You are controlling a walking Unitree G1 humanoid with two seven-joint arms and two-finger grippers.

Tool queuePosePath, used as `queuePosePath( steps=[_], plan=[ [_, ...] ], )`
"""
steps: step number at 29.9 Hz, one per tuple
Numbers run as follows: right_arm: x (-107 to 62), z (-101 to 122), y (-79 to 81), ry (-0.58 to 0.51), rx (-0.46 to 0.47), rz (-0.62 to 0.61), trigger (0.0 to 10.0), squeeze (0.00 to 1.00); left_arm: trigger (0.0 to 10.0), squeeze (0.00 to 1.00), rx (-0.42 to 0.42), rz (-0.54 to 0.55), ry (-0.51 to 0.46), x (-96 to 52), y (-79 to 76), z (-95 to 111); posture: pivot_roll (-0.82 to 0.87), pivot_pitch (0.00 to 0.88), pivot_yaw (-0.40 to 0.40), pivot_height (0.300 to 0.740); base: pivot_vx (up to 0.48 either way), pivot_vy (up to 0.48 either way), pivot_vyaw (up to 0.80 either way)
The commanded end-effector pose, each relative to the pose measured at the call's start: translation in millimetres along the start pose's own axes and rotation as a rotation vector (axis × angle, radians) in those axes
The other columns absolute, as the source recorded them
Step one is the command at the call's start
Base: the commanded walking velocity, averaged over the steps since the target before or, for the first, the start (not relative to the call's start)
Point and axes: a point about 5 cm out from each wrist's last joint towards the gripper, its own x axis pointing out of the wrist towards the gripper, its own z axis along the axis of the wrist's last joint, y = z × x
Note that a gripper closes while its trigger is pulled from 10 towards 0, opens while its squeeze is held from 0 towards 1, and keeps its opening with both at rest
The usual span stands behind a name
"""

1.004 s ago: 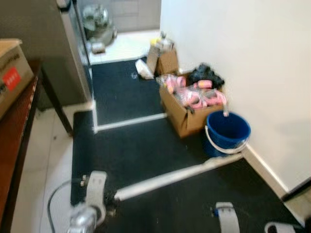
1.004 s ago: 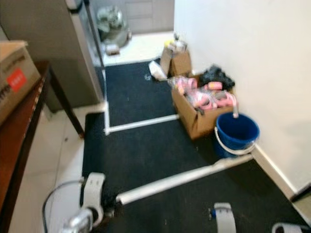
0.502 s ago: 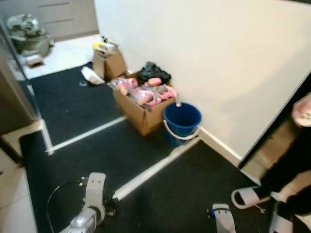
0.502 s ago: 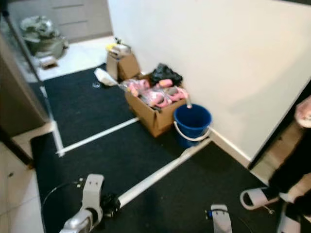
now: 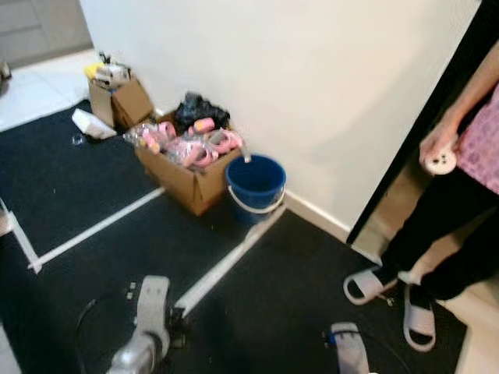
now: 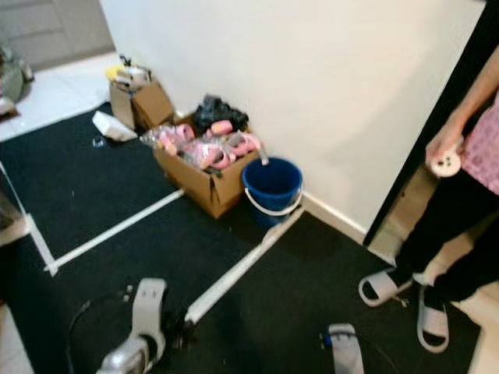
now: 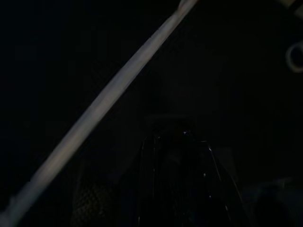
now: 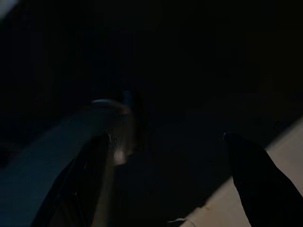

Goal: Picking trash to rubbish bin

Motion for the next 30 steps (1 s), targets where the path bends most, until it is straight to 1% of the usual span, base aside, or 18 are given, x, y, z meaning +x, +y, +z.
queuePosePath(
  steps=[1, 7, 19, 30],
  plan=[
    [-1.8, -8.3, -2.7, 0.021, -0.015, -0.002, 10.0, 0.0, 10.0, 0.0, -0.014, -0.002, 0.003, -2.4, 1.2, -4.2, -0.08, 0.082, 0.032, 0.74, 0.0, 0.0, 0.0],
    [-1.6, -6.2, -5.5, 0.019, -0.017, -0.005, 10.0, 0.0, 10.0, 0.0, -0.018, -0.014, -0.011, -2.6, -0.1, -3.4, -0.08, 0.084, 0.028, 0.74, 0.31, 0.0, 0.0],
    [-0.6, 1.0, -7.8, -0.002, -0.019, -0.004, 10.0, 0.0, 10.0, 0.0, -0.025, -0.009, -0.028, -0.2, -0.5, 2.0, -0.08, 0.086, 0.028, 0.74, 0.386, 0.0, 0.0],
    [-0.9, 1.2, -9.6, -0.008, -0.015, -0.01, 10.0, 0.0, 10.0, 0.0, -0.033, -0.007, -0.034, 0.6, -1.3, 3.4, -0.08, 0.085, 0.023, 0.74, 0.382, 0.0, 0.0]
  ],
)
